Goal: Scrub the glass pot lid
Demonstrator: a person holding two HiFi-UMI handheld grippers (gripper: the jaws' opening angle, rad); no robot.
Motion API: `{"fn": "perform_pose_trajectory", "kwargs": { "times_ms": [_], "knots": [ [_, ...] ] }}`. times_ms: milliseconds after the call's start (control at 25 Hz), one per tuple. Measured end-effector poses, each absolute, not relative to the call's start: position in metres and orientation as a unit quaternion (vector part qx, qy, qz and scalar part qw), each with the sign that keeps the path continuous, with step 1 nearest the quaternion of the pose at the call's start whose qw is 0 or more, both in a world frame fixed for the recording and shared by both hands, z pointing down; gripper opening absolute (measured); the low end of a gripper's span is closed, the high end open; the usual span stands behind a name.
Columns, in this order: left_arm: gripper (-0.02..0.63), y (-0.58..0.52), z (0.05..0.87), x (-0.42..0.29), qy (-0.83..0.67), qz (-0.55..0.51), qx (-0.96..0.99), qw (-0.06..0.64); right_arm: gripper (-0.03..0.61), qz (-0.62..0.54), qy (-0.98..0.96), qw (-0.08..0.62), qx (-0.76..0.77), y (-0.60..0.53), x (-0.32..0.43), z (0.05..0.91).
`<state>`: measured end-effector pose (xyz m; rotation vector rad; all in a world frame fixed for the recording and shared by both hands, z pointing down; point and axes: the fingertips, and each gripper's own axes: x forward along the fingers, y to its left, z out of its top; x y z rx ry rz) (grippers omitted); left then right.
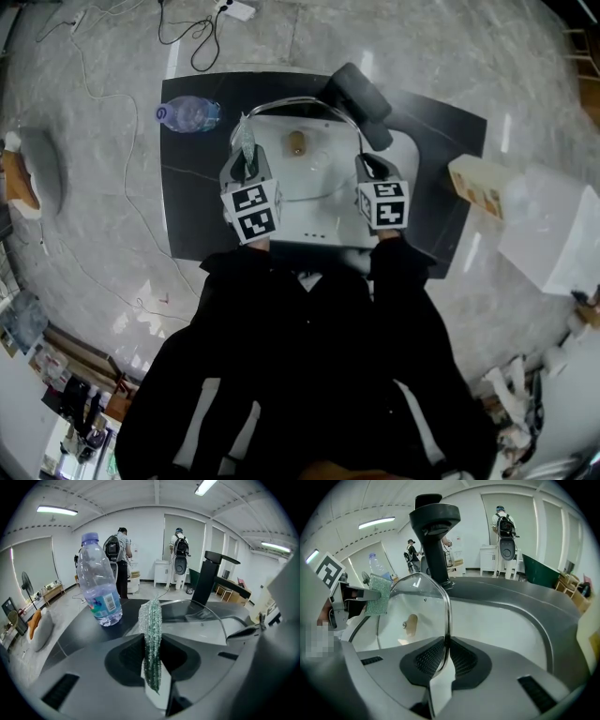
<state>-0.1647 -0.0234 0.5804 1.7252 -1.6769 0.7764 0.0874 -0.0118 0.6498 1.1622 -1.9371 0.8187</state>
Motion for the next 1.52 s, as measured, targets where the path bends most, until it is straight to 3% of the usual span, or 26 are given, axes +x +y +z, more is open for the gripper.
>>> {"fn": "perform_pose_trajectory", "kwargs": {
  "times_ms": [400, 1520],
  "knots": [
    [0.075, -0.046, 0.600, -0.140, -0.596, 0.287, 0.667, 0.342, 0.040, 0.321, -0.749, 0.363, 0.451, -0.011, 0.088, 0.650],
    [0.074, -0.063, 0.618, -0.101, -0.552, 0.315, 0.687, 0.353, 0.040, 0.333, -0.736, 0.375, 0.455, -0.008, 0.088, 0.647]
  ]
}}
